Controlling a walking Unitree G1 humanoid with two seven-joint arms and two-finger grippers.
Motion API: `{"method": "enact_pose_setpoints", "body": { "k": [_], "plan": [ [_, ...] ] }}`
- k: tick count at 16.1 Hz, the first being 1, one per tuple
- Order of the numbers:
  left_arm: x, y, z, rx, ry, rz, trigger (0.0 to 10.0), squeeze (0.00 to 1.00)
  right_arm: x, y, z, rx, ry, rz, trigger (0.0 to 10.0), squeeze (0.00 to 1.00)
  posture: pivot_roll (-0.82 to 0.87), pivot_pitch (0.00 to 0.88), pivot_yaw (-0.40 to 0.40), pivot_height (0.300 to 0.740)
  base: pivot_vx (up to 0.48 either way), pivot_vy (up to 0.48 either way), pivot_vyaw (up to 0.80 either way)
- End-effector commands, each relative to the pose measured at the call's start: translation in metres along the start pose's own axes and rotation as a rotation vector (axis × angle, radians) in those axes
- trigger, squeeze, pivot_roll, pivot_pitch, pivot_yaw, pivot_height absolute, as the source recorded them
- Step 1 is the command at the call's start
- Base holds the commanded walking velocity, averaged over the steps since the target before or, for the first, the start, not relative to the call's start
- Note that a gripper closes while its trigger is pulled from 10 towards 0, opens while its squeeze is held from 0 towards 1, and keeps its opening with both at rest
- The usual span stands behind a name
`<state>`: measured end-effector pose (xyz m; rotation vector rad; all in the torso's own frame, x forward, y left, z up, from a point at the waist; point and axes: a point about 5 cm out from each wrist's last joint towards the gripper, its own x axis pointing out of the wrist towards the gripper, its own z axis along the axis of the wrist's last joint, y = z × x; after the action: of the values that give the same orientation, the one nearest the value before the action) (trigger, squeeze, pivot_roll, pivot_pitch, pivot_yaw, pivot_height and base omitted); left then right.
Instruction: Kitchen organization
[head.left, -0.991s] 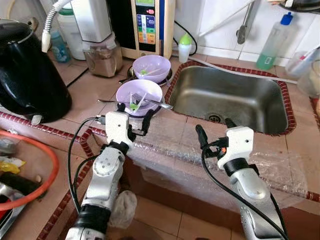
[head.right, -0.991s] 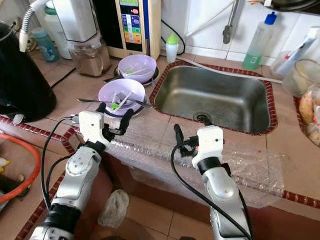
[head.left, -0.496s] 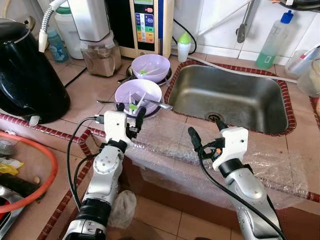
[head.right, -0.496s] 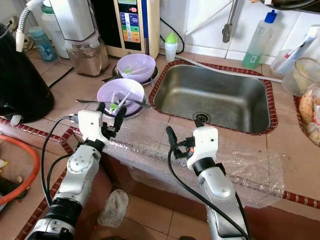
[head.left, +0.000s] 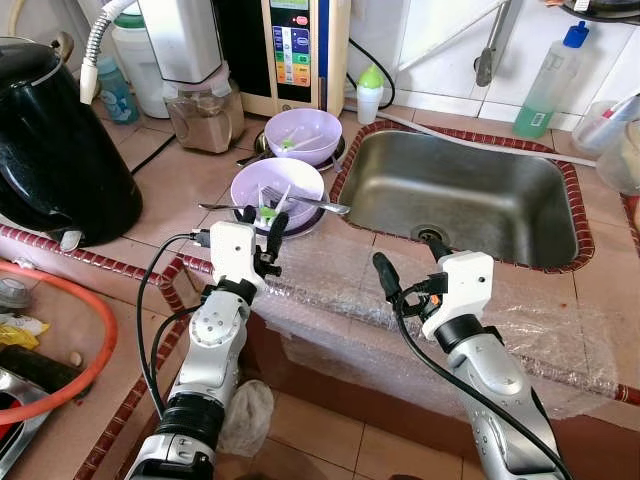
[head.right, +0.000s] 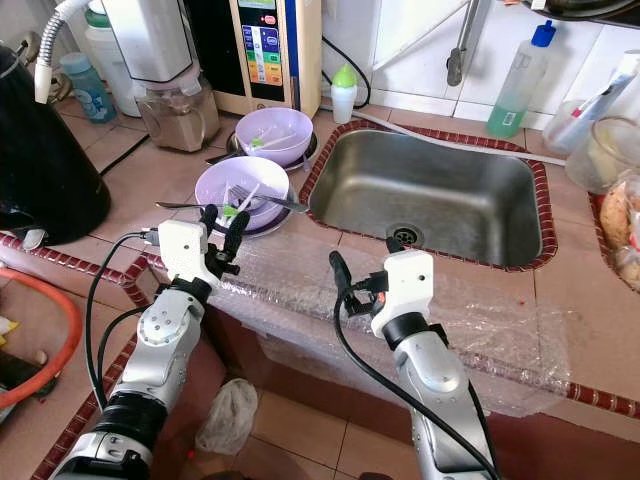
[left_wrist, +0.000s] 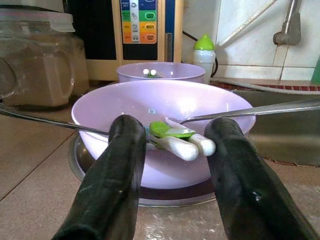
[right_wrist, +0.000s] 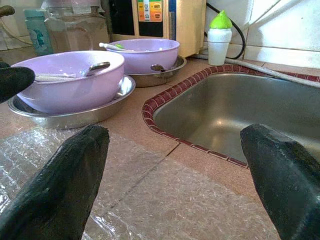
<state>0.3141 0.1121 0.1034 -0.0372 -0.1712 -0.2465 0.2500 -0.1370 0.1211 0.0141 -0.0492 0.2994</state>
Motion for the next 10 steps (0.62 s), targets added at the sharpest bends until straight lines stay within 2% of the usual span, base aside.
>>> {"method": "enact_pose_setpoints", "body": {
  "k": [1,4,7,10],
  "plan": [
    [0.003,0.003,0.003,0.007,-0.010,0.004,0.0,0.00,0.003,0.003,0.001,0.019,-0.004,0.023,10.0,0.00,-0.13,0.016,0.054,0.740,0.000,0.000,0.00],
    [0.004,0.004,0.004,0.010,-0.015,0.005,0.0,0.00,0.004,0.009,0.004,0.074,-0.017,0.071,10.0,0.00,-0.13,0.016,0.054,0.740,0.000,0.000,0.00],
    [0.004,0.006,0.007,0.015,-0.029,0.004,0.0,0.00,0.001,0.034,0.011,0.114,-0.020,0.309,10.0,0.00,-0.12,0.010,0.058,0.740,0.000,0.000,0.00],
    [0.000,0.009,0.008,0.022,-0.033,0.008,0.0,0.00,-0.001,0.038,0.008,0.119,-0.003,0.350,10.0,0.00,-0.11,0.002,0.058,0.740,0.000,0.000,0.00]
  ]
}}
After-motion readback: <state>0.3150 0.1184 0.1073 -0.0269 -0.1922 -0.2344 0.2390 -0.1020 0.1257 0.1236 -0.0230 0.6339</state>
